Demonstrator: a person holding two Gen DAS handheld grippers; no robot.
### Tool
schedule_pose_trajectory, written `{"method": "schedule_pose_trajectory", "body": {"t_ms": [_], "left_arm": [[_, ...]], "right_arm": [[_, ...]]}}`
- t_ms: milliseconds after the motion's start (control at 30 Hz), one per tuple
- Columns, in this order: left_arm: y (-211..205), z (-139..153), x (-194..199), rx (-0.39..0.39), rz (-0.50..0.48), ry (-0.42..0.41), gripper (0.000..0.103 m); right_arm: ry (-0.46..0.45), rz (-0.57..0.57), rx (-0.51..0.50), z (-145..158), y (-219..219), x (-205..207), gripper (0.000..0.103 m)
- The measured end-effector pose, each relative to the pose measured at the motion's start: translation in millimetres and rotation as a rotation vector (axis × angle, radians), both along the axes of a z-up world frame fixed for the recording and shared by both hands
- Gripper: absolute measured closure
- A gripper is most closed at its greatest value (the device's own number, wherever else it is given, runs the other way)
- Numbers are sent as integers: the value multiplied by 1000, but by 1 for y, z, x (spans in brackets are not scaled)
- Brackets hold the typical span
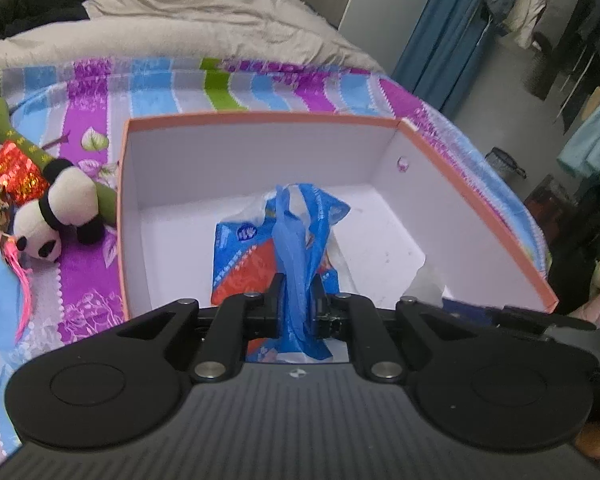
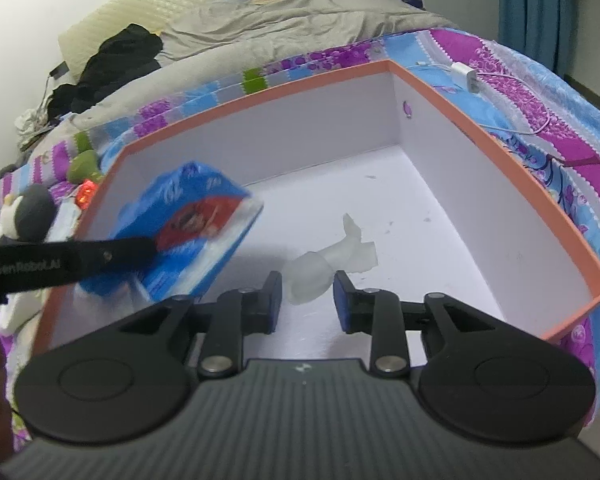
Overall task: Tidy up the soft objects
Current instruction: 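Open left tool to drop the bag while right tool releases the clear piece into the box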
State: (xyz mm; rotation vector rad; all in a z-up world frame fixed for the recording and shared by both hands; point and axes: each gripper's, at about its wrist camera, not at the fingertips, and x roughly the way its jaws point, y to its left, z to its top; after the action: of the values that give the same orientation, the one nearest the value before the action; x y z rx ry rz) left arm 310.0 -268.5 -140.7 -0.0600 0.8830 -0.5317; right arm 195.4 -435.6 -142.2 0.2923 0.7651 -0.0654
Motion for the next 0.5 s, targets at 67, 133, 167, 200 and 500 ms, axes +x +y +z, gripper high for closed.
{"method": "schedule_pose_trajectory", "body": {"t_ms": [67,133,167,200,500], "left_arm": [[-1,-4,0,0,0,3,63],[-2,-3,-2,8,-5,-12,62],[-2,-2,-4,13,-8,-19,62],[-1,0,-6,14,-8,-24,62],[20,34,-38,-5,1,-92,62]], "right_arm": [[0,-7,-6,-1,-1,2,67],[-1,-9,1,0,-1,1,66],[-2,-10,4,1,-1,0,66],[-6,-11,5,2,-1,-1,66],[-65,5,0,30,16,-29,66]]}}
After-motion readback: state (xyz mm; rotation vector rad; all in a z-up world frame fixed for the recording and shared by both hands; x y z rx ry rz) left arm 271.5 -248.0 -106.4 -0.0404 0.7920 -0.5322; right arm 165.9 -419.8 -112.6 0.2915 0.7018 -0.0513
